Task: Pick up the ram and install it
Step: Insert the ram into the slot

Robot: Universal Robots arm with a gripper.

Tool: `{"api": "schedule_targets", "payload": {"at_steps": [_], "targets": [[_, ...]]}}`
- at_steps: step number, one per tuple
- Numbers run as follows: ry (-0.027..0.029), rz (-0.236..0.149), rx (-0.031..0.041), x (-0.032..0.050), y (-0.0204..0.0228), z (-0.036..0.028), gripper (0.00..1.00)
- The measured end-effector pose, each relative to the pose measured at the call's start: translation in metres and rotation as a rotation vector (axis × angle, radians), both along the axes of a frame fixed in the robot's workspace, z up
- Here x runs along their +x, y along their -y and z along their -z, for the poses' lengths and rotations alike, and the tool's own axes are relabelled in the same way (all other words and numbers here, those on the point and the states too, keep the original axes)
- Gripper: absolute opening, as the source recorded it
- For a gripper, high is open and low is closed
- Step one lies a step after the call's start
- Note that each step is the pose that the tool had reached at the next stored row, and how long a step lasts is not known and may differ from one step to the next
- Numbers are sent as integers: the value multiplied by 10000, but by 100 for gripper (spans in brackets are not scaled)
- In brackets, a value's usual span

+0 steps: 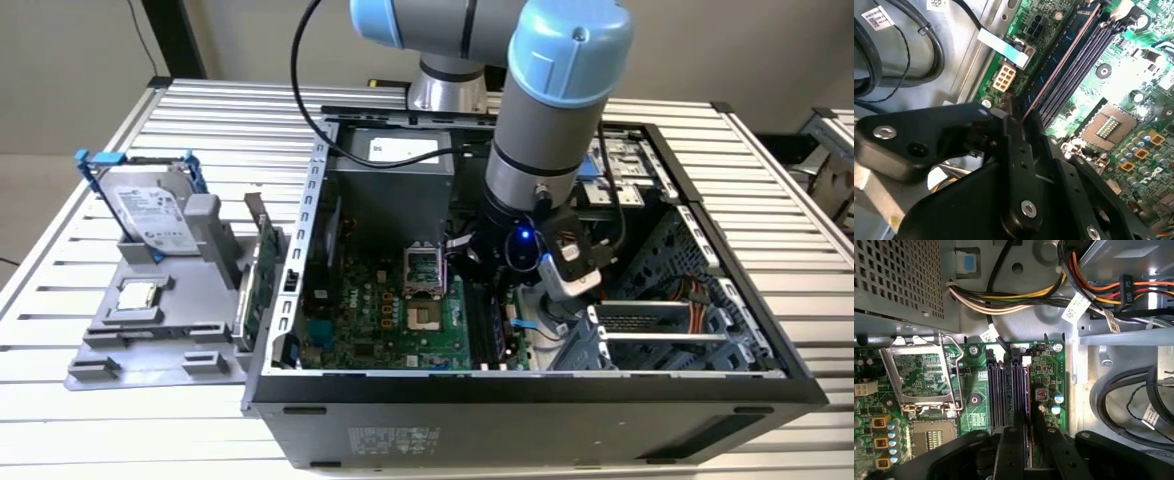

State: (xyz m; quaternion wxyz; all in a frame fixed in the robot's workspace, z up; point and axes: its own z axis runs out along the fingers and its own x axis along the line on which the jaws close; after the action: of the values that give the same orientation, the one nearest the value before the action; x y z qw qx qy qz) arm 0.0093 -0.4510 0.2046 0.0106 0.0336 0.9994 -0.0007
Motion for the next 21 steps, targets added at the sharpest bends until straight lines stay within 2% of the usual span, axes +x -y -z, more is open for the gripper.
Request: {"api": "schedule_targets", "payload": {"at_steps": [8,12,16,19,21], "targets": [[-32,30,1,0,0,-12,100],[-33,152,1,0,0,-123,100],[-33,201,2,1,0,-181,100],[-34,241,-1,1,0,-275,100],[-34,253,0,0,0,-367,100]]}}
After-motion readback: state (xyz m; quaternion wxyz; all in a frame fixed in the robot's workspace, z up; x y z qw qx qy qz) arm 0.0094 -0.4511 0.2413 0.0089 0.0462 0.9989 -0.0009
